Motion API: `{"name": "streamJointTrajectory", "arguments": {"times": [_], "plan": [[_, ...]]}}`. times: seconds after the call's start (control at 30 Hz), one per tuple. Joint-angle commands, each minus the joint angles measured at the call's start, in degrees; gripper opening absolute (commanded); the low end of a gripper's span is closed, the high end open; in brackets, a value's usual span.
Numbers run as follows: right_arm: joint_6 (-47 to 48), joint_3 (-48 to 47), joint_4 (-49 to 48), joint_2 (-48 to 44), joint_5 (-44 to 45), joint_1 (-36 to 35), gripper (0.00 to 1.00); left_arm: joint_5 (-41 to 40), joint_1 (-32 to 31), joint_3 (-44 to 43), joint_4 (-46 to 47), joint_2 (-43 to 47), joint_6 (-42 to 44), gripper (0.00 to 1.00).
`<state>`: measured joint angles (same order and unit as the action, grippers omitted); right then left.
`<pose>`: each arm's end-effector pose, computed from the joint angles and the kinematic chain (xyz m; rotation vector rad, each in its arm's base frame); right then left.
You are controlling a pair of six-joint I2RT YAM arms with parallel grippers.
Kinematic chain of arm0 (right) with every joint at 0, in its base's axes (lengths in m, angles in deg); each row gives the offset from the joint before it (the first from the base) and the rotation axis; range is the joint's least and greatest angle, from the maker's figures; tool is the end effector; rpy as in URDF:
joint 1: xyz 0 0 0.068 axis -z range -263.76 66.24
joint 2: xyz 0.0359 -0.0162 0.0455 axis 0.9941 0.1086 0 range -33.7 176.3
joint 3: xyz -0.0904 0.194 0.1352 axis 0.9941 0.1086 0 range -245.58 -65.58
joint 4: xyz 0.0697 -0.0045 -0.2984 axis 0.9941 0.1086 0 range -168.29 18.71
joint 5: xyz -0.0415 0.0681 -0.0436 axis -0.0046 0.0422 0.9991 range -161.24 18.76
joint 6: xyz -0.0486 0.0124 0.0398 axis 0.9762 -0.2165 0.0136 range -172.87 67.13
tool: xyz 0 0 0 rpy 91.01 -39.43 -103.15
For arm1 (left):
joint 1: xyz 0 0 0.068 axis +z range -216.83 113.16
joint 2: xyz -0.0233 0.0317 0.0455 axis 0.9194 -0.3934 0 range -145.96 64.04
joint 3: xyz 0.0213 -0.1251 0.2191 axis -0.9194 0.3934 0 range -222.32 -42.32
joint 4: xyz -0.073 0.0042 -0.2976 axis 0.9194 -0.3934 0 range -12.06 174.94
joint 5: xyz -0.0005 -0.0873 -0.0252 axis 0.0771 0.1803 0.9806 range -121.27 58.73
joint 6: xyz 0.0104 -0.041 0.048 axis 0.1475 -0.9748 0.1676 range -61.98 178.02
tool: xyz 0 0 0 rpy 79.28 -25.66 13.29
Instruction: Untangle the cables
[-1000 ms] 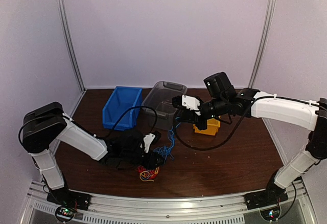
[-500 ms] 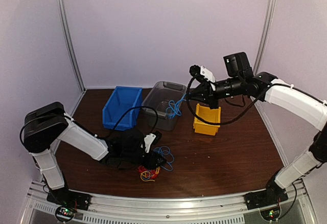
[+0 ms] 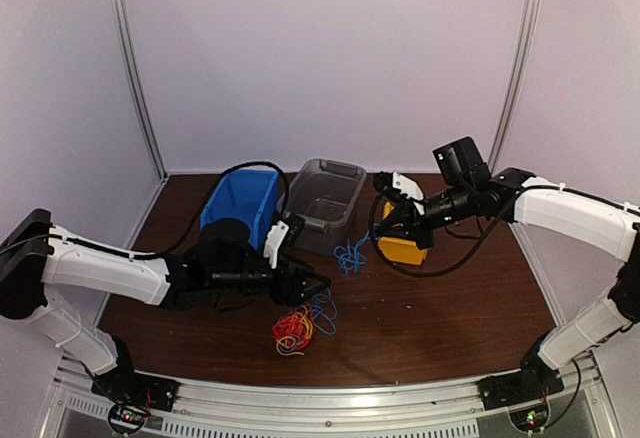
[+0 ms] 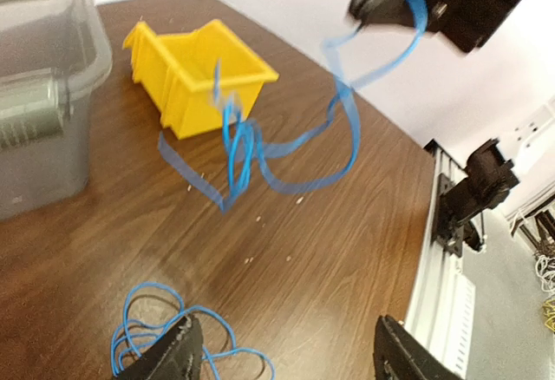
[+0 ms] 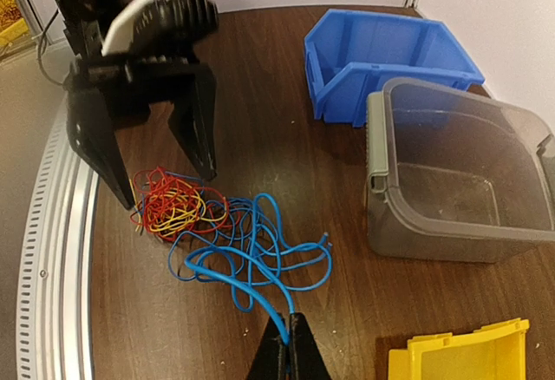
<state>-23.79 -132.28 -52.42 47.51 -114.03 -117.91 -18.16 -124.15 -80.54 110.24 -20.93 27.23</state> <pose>0.2833 0.2329 0.2675 -1.4671 1.6363 0.8906 0.1831 -0.3061 0.1395 0.6542 2.0450 -1.1909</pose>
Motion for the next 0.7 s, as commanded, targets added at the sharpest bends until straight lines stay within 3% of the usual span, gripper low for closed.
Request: {"name": "streamJointTrajectory", "arguments": {"times": [0.0,0.2,0.37,0.67], "plan": [[-1.79,3.64,-2.41,-1.40,-1.44,-0.19,0.00,-0.58,-2.02,-4.31,-3.15,3.36,4.39,0.69],[-5.80,4.70,-4.60,0.20,-6.36,-0.17,0.00,-4.55,-3.94,-4.65,5.77,4.69,5.87,0.67],[-8.25,3.27,-4.66,1.99,-12.93,-0.23,0.00,-10.22,-3.90,-10.57,6.38,-1.61,6.19,0.63],[-10.16,3.27,-5.24,1.92,-12.76,-0.30,0.00,-9.35,-3.92,-16.48,8.54,-10.52,6.35,0.47]]}}
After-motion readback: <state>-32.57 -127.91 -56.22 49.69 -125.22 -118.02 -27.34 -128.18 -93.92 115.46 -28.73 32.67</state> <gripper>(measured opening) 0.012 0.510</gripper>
